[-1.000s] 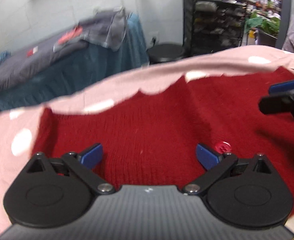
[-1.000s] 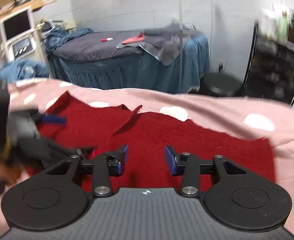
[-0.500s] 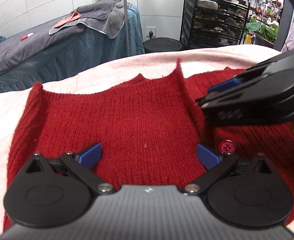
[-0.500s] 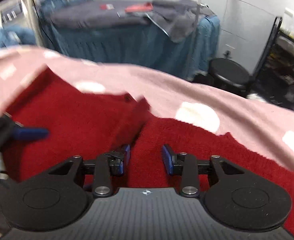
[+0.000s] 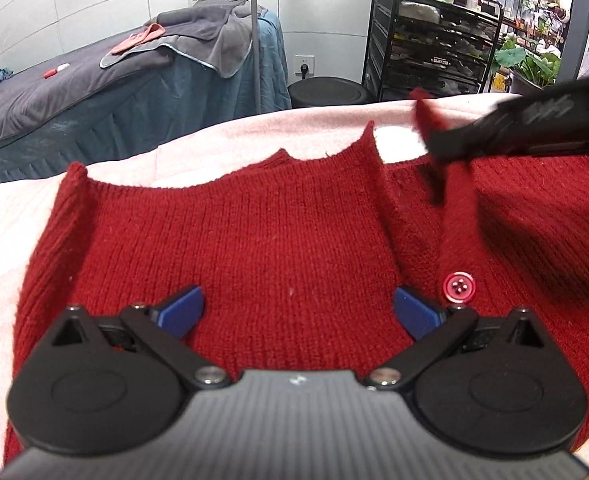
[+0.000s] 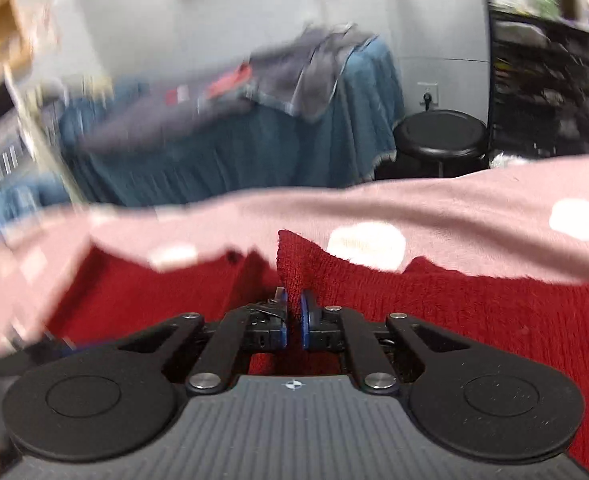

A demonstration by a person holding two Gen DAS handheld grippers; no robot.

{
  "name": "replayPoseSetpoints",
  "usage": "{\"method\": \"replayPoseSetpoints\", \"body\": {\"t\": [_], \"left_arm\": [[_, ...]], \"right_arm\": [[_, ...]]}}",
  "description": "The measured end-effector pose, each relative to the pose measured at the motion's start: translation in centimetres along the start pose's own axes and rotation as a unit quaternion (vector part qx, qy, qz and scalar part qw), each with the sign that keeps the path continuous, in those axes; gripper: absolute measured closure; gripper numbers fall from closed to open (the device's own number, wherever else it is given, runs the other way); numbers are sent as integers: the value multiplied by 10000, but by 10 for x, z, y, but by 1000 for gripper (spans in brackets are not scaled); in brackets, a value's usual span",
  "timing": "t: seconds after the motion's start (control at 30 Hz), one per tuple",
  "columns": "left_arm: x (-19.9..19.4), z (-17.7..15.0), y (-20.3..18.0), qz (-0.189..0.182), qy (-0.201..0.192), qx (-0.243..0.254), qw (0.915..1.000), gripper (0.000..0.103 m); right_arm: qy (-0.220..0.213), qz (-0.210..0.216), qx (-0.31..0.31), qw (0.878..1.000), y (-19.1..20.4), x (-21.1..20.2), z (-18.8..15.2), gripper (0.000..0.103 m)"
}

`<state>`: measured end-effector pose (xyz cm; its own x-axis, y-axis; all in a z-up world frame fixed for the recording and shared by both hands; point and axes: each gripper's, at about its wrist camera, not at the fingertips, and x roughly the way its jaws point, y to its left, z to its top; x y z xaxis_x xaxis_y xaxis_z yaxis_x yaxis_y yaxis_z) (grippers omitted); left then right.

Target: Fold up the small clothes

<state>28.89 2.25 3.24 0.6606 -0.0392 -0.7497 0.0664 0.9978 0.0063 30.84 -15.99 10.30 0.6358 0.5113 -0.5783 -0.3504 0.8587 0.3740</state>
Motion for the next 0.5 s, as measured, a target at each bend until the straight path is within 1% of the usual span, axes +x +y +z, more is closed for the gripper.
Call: {"method": "replayPoseSetpoints", "body": {"t": [0.03,0.07,0.13,0.2,0.23,0.27,0.33,0.37,0.4,0.43,0.5], "left_arm": [[-1,1,1,-3,-11,-35,10000,0],[-3,2,2,-16,-50,-117,9999,0],[-10,4,9,-120,-290,-478,9984,0],[-15,8,18,-276,-508,-836,9948,0],[-15,11,21,-236,-520,-947,9939,0],[-14,15,23,-53,-485,-982,9940,2],[-9,22,20,503,-391,-884,9940,6],[-5,24,18,645,-345,-819,9940,8],[-1,26,15,545,-296,-755,9952,10],[4,28,13,256,-244,-750,9966,14],[11,30,6,-245,-146,-737,9969,15]], "right_arm": [[-68,201,131,9997,-2,-4,-1,92],[-106,260,110,9995,-3,-7,-1,92],[-152,137,-51,9998,-1,-12,-3,92],[-199,176,47,9996,-4,-15,-3,92],[-210,209,112,9995,-6,-15,-2,92],[-204,241,117,9994,-6,-15,-2,92],[-197,283,32,9994,-3,-15,-2,92],[-193,312,16,9993,-2,-14,-2,92],[-179,340,23,9993,-4,-13,0,92],[-155,344,28,9993,-6,-11,0,92],[-144,343,66,9993,-9,-10,0,92]]}}
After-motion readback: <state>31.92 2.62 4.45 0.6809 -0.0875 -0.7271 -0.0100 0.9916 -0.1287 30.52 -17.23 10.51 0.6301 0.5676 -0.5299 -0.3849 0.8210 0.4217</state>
